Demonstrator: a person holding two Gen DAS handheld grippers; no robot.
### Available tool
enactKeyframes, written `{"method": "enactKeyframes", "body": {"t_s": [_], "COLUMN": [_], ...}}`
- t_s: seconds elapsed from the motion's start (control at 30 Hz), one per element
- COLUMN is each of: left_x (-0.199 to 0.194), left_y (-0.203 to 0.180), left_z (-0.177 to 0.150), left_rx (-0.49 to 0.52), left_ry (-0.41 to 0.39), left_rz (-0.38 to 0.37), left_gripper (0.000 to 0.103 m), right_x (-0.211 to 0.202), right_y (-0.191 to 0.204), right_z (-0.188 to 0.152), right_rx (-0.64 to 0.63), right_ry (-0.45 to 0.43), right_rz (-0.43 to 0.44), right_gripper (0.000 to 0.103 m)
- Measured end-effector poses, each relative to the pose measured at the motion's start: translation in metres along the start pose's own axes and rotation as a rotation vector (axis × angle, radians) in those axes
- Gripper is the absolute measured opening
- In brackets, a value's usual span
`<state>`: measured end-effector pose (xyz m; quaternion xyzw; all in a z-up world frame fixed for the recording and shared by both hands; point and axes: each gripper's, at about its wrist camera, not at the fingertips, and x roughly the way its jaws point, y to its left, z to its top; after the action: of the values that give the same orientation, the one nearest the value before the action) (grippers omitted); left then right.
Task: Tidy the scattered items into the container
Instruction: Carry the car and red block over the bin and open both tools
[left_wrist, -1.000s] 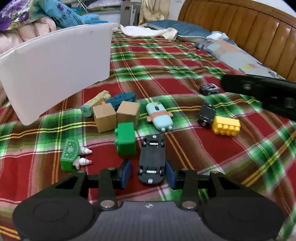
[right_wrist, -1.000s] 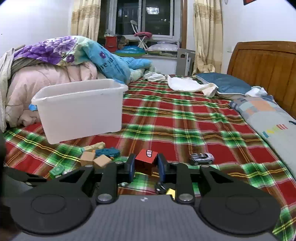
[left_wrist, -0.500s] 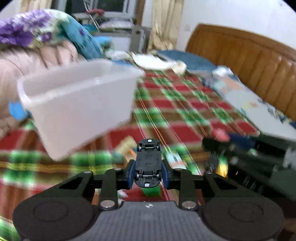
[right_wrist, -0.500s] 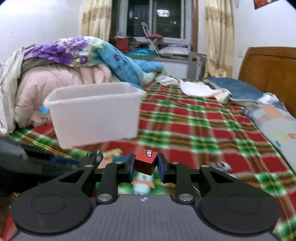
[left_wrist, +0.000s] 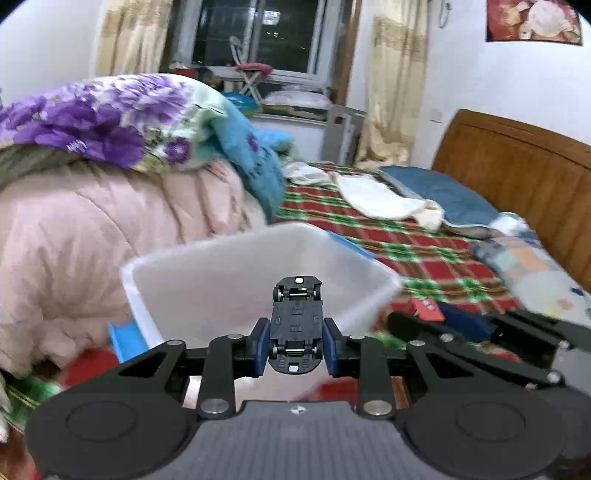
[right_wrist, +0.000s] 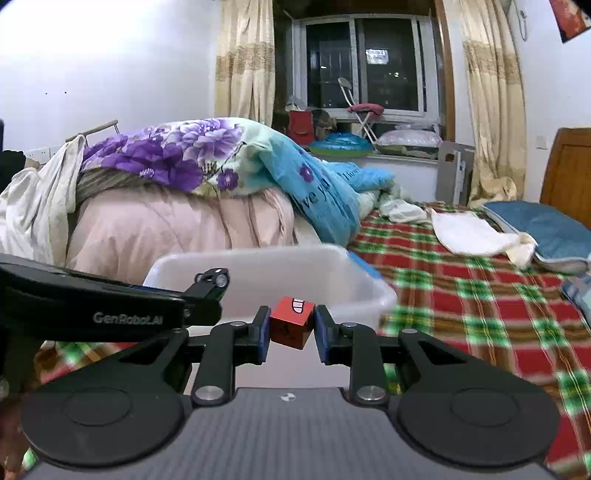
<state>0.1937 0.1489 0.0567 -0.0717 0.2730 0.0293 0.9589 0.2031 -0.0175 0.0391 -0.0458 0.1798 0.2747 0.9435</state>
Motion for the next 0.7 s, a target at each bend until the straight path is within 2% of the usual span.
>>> {"method": "enactKeyframes", "body": {"t_s": [0.17, 0.4, 0.47, 0.6, 0.7], "left_x": [0.027, 0.056, 0.058, 0.054, 0.043], "left_y": [0.016, 0.022, 0.023, 0.018, 0.011], "left_z": [0.007, -0.005, -0.007, -0.006, -0.004], "left_rx": [-0.009, -0.018, -0.032, -0.002, 0.034], "left_ry": [0.026, 0.092, 0.102, 0.086, 0.063], "left_rz": [0.04, 0.064, 0.064, 0.093, 0.105], "left_gripper": [0.033, 0.033, 0.036, 0.063, 0.069], "right_x": [0.041, 0.087, 0.091, 0.085, 0.072], "right_y": [-0.004, -0.01, -0.012, -0.022, -0.029], "right_z": [0.016, 0.014, 0.011, 0.006, 0.005], "right_rx": [0.012, 0.052, 0.064, 0.134, 0.175], "right_ry": [0.021, 0.105, 0.116, 0.093, 0.065], "right_rz": [0.022, 0.018, 0.014, 0.022, 0.009], "right_gripper": [0.028, 0.031, 0.054, 0.071, 0.085]}}
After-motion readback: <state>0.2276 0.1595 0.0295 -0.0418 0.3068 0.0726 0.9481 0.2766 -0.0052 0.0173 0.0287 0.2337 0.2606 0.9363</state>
